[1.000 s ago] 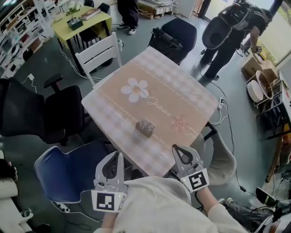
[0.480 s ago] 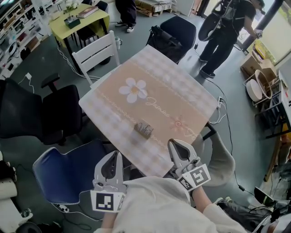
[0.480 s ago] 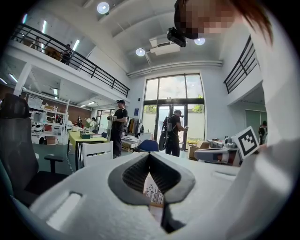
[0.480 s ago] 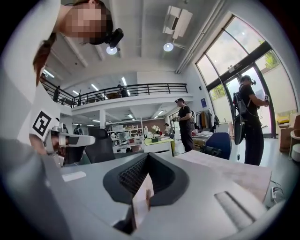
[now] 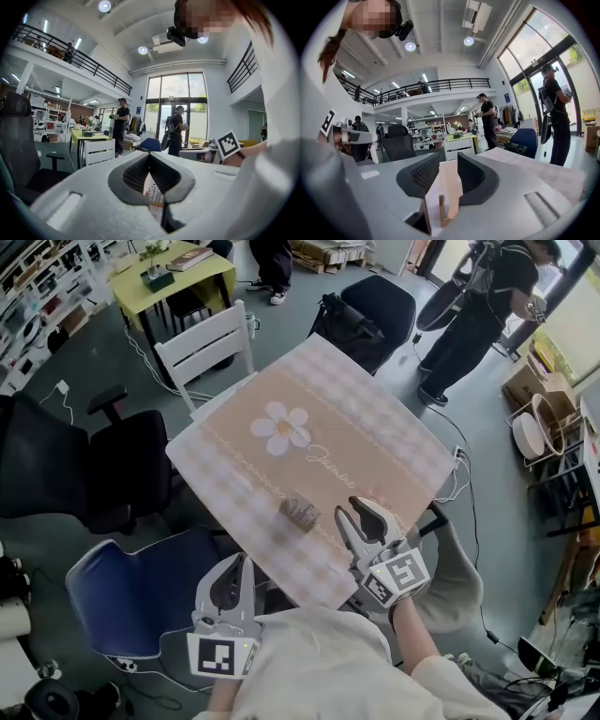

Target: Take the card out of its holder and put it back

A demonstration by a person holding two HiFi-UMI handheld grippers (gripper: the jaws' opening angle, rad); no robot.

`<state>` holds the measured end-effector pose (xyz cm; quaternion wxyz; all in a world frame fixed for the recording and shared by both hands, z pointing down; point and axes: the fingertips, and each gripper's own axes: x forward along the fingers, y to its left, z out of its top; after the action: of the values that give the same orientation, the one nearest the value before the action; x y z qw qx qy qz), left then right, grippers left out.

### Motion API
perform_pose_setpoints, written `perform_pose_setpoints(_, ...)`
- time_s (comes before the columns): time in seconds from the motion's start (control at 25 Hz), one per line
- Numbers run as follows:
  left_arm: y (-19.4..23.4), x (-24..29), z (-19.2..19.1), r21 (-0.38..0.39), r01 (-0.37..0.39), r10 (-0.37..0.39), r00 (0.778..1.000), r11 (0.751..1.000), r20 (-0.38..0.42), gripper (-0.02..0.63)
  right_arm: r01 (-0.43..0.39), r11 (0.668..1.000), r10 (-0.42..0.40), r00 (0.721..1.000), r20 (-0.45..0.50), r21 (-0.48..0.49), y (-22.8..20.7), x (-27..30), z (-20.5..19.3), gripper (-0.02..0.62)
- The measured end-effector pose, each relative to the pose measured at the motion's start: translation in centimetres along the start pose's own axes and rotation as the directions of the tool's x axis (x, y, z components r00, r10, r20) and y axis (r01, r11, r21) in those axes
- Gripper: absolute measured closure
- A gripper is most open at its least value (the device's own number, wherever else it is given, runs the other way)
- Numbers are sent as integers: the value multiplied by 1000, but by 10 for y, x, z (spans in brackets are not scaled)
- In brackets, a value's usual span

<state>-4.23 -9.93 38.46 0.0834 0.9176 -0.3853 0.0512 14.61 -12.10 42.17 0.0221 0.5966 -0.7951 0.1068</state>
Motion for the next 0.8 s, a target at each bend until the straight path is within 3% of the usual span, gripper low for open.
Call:
perform_pose_setpoints(0.24,9,-2,0,-6,-39,39,999,999,-13,607,-98,993,108,980,-167,68,2,39,-66,387)
perform_pose_setpoints(0.64,24,-11,-6,-15,-117,116,993,993,-30,607,-160,984,177,939,-294,84,6,74,-124,385)
perform_pose_setpoints(0.8,25,-14,-6,-18,-132,132,991,991,-26,607,-157,983,181,931,-317,99,8,78,-138,416)
